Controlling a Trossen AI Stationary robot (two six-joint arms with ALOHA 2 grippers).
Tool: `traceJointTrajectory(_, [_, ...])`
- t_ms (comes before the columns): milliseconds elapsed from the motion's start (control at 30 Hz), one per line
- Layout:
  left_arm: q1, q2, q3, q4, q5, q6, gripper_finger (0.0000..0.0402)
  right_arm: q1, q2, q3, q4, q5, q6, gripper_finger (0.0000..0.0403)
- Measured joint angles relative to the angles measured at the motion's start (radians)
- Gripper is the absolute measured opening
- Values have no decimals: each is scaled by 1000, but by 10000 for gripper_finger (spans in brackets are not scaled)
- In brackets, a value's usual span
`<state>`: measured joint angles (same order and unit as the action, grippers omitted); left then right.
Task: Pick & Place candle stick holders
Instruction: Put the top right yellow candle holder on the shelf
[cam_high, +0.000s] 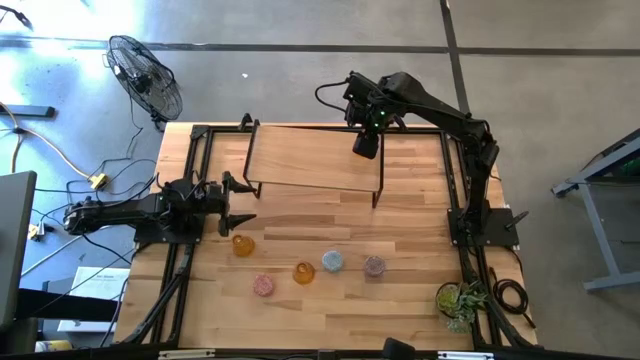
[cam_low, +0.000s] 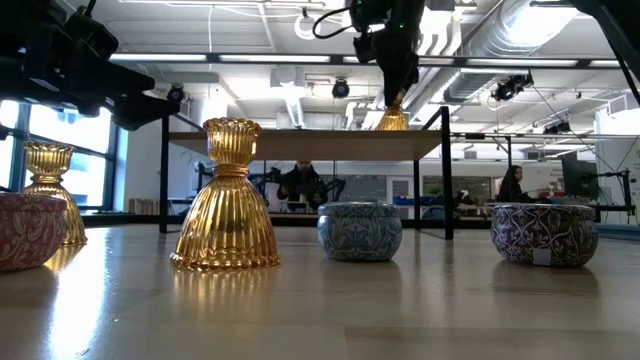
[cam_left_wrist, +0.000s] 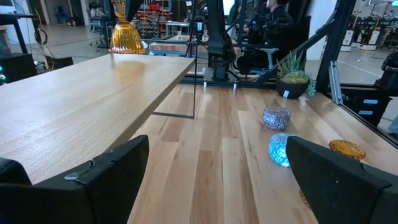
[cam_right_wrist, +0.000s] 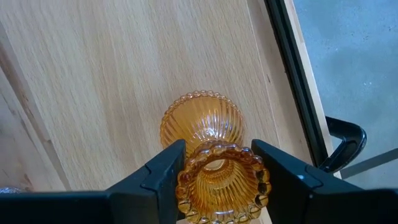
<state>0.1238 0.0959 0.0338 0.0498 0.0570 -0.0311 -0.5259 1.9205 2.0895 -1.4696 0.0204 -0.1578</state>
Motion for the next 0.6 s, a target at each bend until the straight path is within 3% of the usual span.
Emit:
traceJointTrajectory(267, [0, 0, 0, 0, 0, 0, 374, 13, 0, 0, 0, 91, 21, 175])
traceJointTrajectory(600, [0, 0, 0, 0, 0, 0, 374, 13, 0, 0, 1, 40, 20, 175])
